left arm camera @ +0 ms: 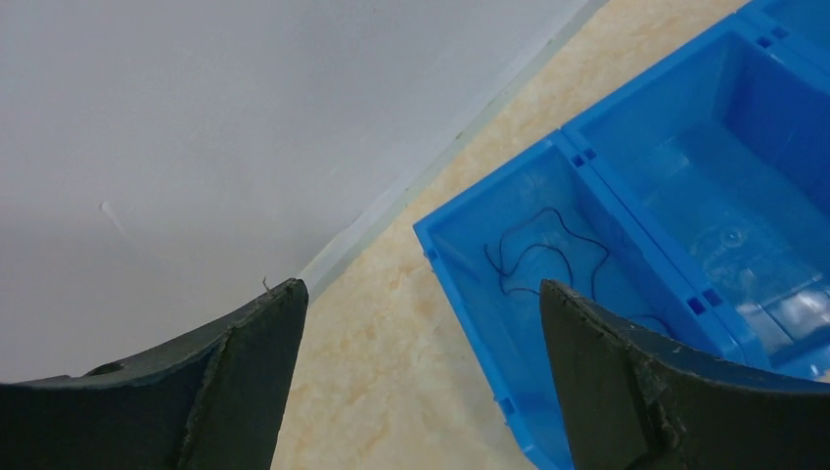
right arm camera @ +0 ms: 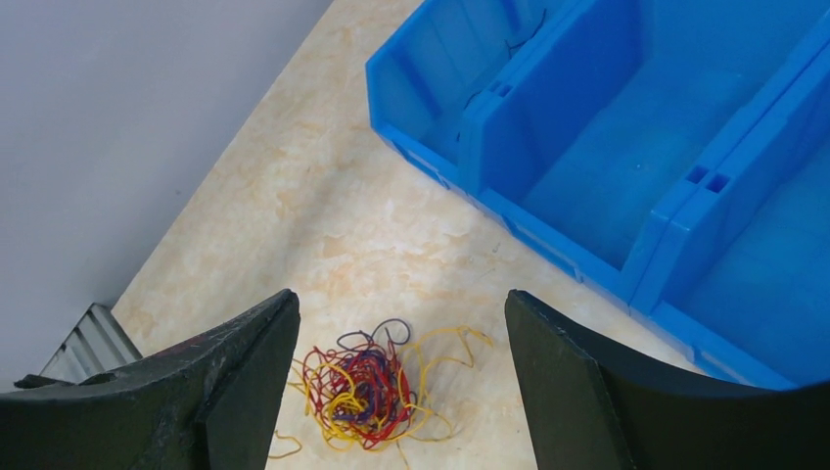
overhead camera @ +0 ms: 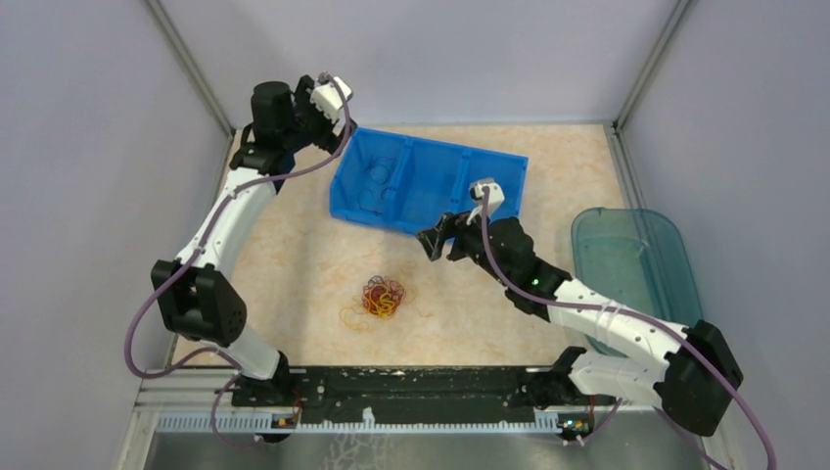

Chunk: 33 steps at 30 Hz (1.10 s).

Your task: Untangle the cables

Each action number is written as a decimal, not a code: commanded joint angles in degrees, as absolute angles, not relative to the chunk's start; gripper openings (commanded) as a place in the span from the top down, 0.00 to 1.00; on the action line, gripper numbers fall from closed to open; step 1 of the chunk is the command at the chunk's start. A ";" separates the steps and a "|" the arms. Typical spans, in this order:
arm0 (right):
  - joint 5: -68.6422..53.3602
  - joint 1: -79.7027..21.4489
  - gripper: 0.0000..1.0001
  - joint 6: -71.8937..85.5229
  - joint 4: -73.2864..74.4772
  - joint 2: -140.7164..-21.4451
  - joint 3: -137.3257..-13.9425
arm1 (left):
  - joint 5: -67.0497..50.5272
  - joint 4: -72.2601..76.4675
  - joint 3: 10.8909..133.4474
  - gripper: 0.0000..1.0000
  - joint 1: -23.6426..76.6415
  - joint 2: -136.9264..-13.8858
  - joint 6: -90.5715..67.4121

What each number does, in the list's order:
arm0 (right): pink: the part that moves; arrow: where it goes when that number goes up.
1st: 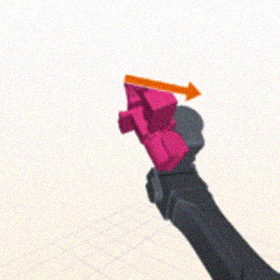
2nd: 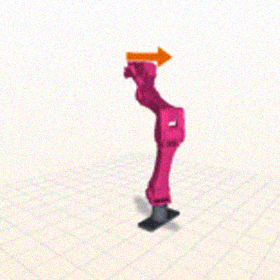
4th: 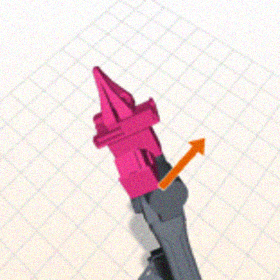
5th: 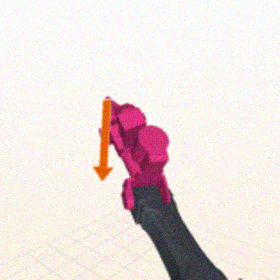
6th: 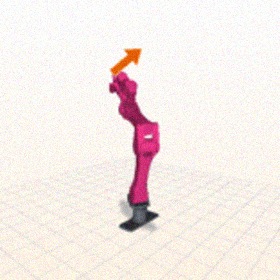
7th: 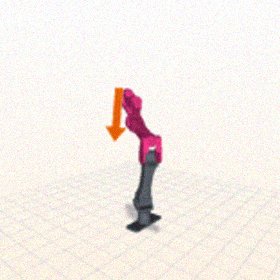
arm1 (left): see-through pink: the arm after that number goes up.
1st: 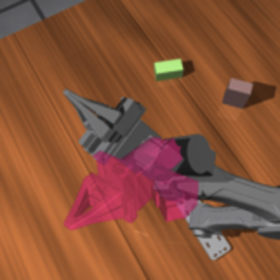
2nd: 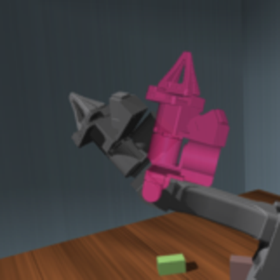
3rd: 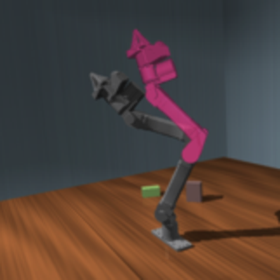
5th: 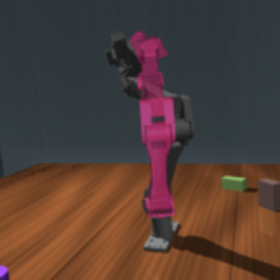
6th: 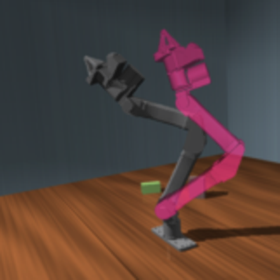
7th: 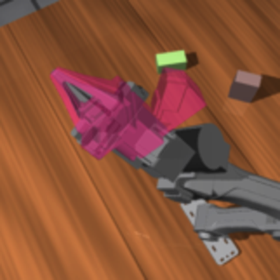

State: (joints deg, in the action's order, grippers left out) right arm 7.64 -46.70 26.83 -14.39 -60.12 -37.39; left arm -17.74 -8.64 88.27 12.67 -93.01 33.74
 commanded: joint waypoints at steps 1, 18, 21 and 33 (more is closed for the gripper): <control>3.82 -46.41 0.23 26.92 -12.62 -61.72 -42.68 | -18.92 -18.49 89.99 0.06 12.66 -88.74 33.40; -9.33 -56.19 0.31 27.02 -15.00 -77.06 -43.43 | -47.17 -50.19 57.08 0.09 12.74 -59.77 47.84; -10.10 -56.34 0.30 28.72 -17.44 -79.85 -43.17 | -48.70 -53.29 52.22 0.12 13.49 -57.36 55.46; -6.37 -56.06 0.29 33.99 -19.74 -84.17 -43.13 | -43.60 -55.81 39.89 0.29 20.03 -53.07 75.50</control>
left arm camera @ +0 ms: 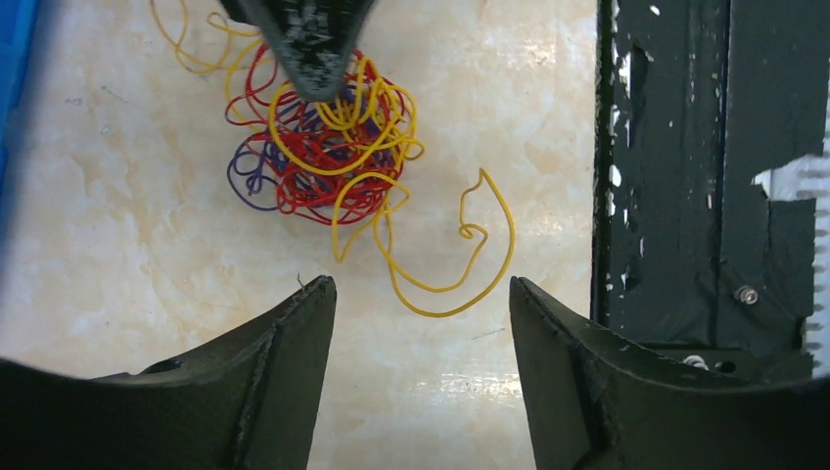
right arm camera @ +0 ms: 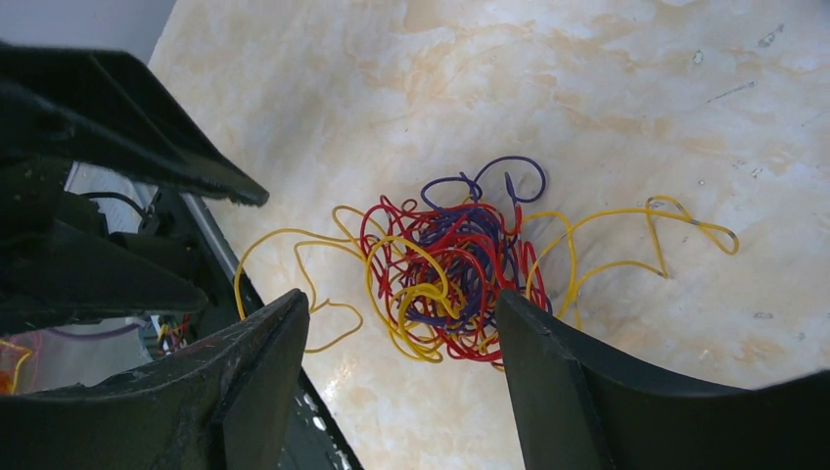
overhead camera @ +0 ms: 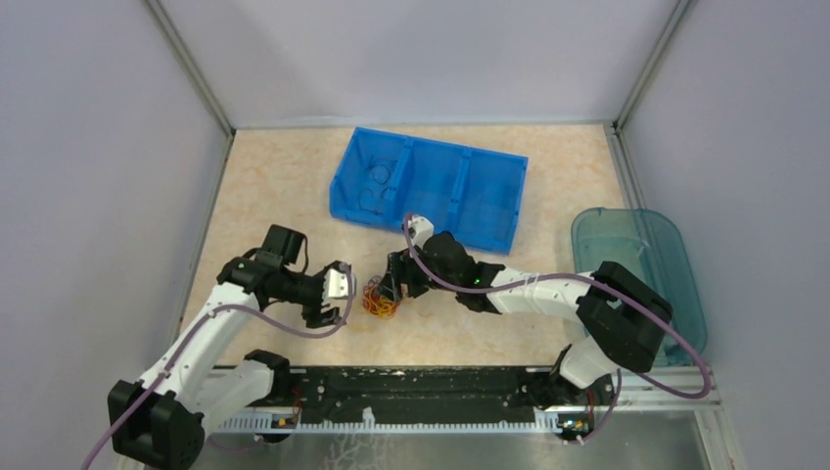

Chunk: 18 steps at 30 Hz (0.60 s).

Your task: Untangle the cables

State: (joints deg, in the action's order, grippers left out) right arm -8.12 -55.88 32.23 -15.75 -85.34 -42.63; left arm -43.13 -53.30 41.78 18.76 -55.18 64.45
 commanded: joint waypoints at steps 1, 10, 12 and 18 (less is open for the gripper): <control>-6.27 -55.76 0.30 34.15 -19.47 -83.95 -43.23 | -43.03 -55.97 39.19 0.30 20.44 -52.52 77.53; -11.55 -50.03 0.30 38.25 -22.72 -79.99 -40.63 | -39.40 -49.41 32.49 0.41 22.63 -48.01 85.87; -11.71 -49.62 0.30 37.96 -21.90 -79.52 -41.00 | -38.60 -46.71 30.25 0.48 23.03 -46.29 88.49; -13.41 -47.56 0.31 38.87 -22.47 -79.51 -40.70 | -39.65 -34.78 25.65 0.66 23.62 -40.49 86.34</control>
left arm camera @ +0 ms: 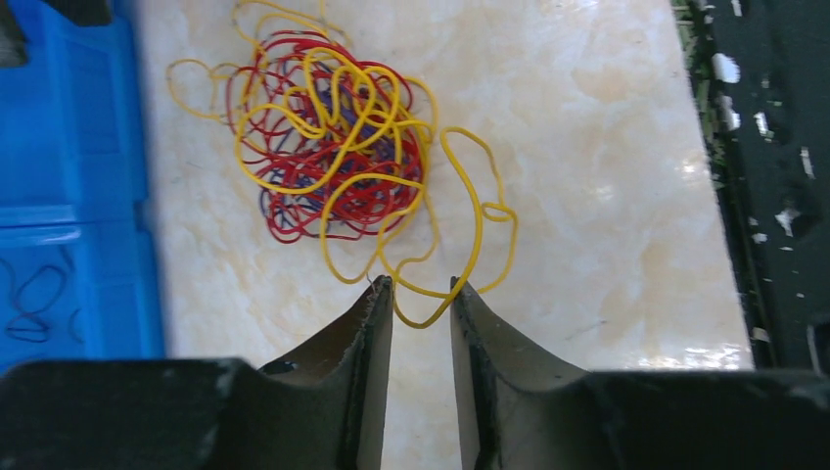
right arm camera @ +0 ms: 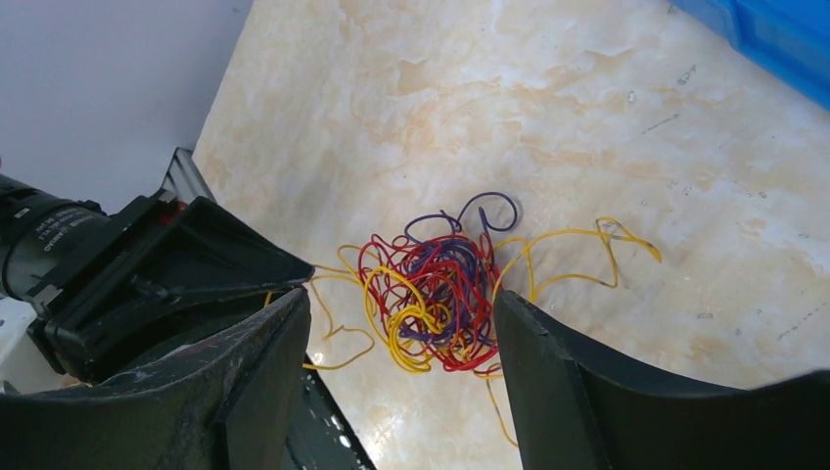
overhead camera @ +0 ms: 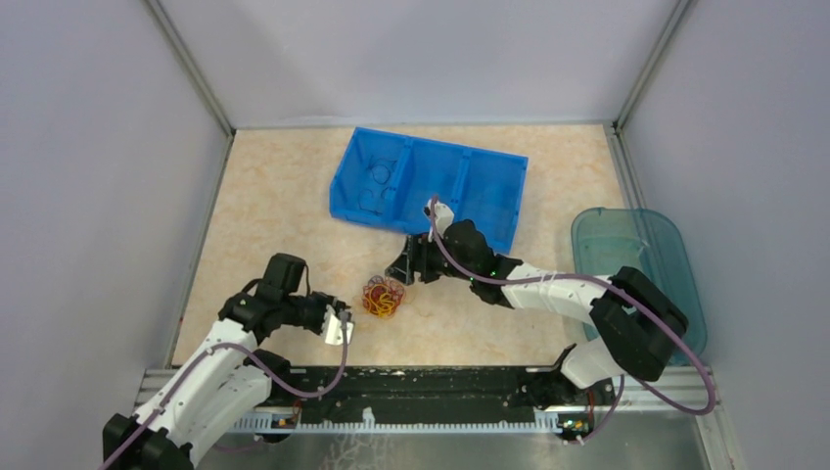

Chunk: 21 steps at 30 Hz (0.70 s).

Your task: Untangle the cables

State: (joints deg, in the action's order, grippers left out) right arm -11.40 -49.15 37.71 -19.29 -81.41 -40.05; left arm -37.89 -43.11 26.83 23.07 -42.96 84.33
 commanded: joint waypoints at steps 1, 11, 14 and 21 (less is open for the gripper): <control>-13.77 -47.42 0.31 38.93 -22.88 -79.66 -40.62 | -40.21 -34.72 25.85 0.68 23.64 -40.40 85.63; -15.29 -46.23 0.24 36.18 -22.60 -78.76 -41.63 | -44.21 -37.48 31.00 1.00 23.72 -38.83 78.61; -15.53 -45.84 0.19 34.90 -22.45 -77.58 -41.14 | -44.58 -38.58 35.13 1.00 23.69 -39.00 74.63; -16.77 -45.72 0.14 29.53 -27.21 -72.48 -37.92 | -48.99 -39.14 48.92 1.00 23.71 -42.60 56.53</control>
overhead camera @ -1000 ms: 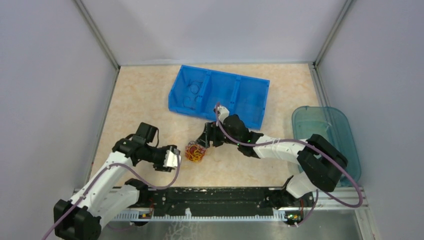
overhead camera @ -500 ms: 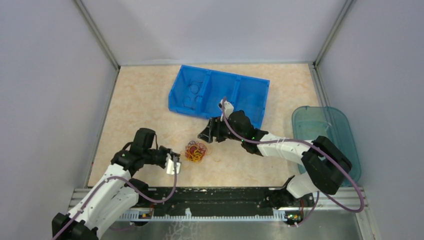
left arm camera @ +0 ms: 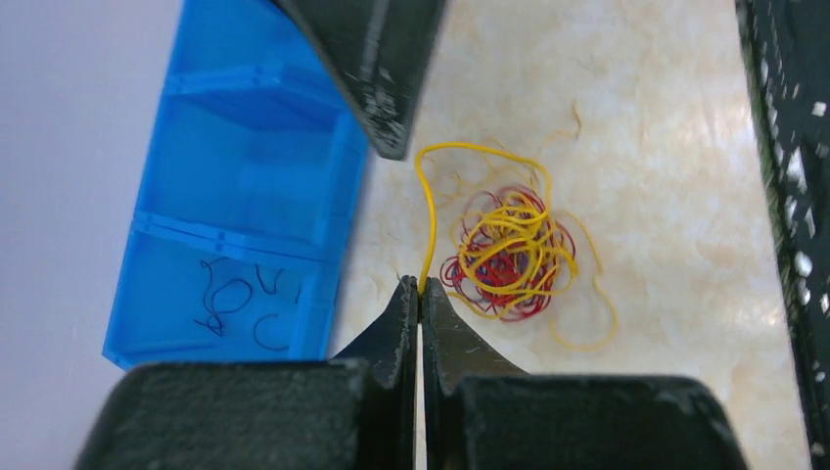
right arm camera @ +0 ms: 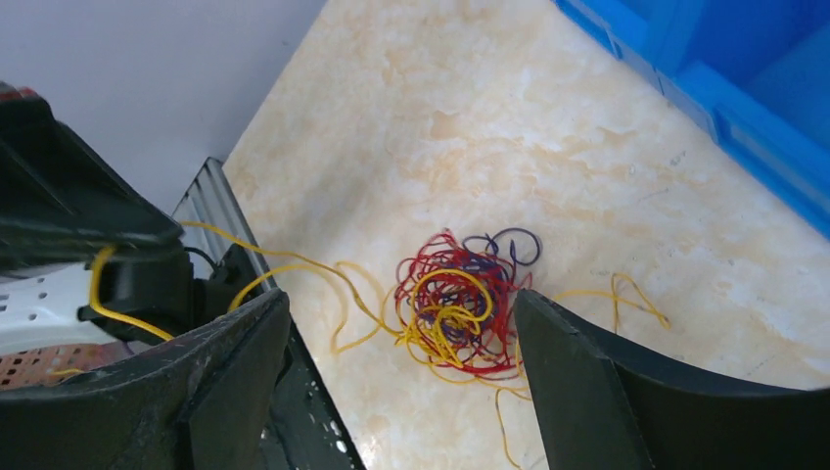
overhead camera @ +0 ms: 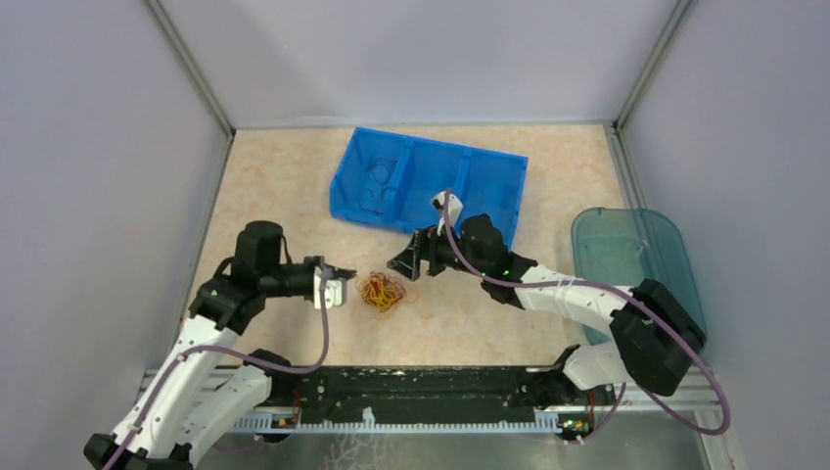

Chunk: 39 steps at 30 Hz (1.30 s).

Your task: Untangle the cables

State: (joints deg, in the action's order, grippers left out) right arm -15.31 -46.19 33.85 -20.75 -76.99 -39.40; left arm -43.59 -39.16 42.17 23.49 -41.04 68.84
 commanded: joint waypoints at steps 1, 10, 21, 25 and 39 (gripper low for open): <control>-16.93 -45.75 0.14 28.61 -29.05 -71.44 -36.92 | -49.64 -38.28 50.81 1.00 23.67 -43.15 53.31; -20.03 -45.79 0.12 19.47 -40.26 -63.33 -30.47 | -53.19 -27.68 60.61 0.99 23.73 -47.84 28.36; -25.91 -46.14 0.13 18.99 -45.97 -67.00 -35.55 | -54.94 -20.59 71.18 0.99 23.72 -53.05 17.86; -27.03 -46.61 0.14 19.55 -46.65 -70.08 -40.09 | -55.33 -19.93 72.95 0.99 23.70 -53.75 16.95; -19.89 -52.48 0.27 19.43 -46.25 -81.87 -47.39 | -55.45 -12.59 79.97 0.99 23.73 -56.04 8.13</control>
State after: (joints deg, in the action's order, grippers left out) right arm -22.85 -51.42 19.20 -42.54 -78.96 -43.57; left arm -54.15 -17.45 75.88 23.49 -55.37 12.75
